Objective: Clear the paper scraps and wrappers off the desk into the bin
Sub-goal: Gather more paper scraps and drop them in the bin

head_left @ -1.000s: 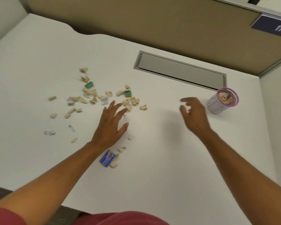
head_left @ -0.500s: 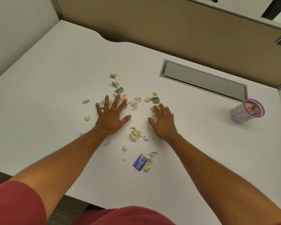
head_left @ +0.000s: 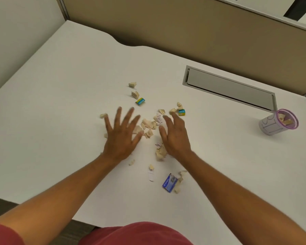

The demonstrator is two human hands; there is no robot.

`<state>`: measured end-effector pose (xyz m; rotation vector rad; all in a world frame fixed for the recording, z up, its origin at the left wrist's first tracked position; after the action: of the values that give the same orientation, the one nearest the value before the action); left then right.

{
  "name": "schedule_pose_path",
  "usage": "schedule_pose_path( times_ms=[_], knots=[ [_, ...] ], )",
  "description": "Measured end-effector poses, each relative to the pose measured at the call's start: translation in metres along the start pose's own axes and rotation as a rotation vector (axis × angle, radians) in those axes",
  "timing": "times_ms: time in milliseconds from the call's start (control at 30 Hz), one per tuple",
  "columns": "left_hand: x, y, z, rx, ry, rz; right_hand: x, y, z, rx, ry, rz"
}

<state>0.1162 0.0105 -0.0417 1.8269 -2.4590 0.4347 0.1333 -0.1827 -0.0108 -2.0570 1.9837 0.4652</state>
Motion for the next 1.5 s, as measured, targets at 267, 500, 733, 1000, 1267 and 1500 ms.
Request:
schedule_pose_path(
  times_ms=[267, 500, 733, 1000, 1267, 1500],
  knots=[
    [-0.072, 0.002, 0.022, -0.246, 0.070, -0.185, -0.012, -0.034, 0.053, -0.346, 0.084, -0.082],
    [0.003, 0.021, 0.028, -0.179, 0.168, 0.007, -0.034, 0.029, 0.062, -0.248, 0.027, -0.194],
    [0.024, 0.010, -0.007, -0.032, 0.677, -0.142, 0.021, 0.034, 0.006, -0.058, -0.212, 0.079],
    [-0.046, 0.067, 0.002, -0.693, 0.216, -0.468, 0.047, 0.055, 0.044, -0.435, -0.171, 0.183],
    [0.024, 0.049, 0.005, -0.431, 0.570, -0.310, 0.018, 0.060, 0.048, -0.295, -0.378, 0.192],
    [0.021, 0.030, -0.007, -0.430, 0.272, -0.086, 0.032, 0.065, 0.029, -0.312, -0.090, 0.251]
  ],
)
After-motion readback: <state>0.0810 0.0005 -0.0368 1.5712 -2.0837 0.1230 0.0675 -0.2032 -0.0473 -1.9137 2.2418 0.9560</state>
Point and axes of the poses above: each hand's wrist, its own y-axis away from the middle knuckle, its own z-axis out of the palm, x = y × z, the point moved 10 cm from there along -y, towards the middle knuckle, and after that the axes turned 5 degrees about z, right-handed, at the moved point
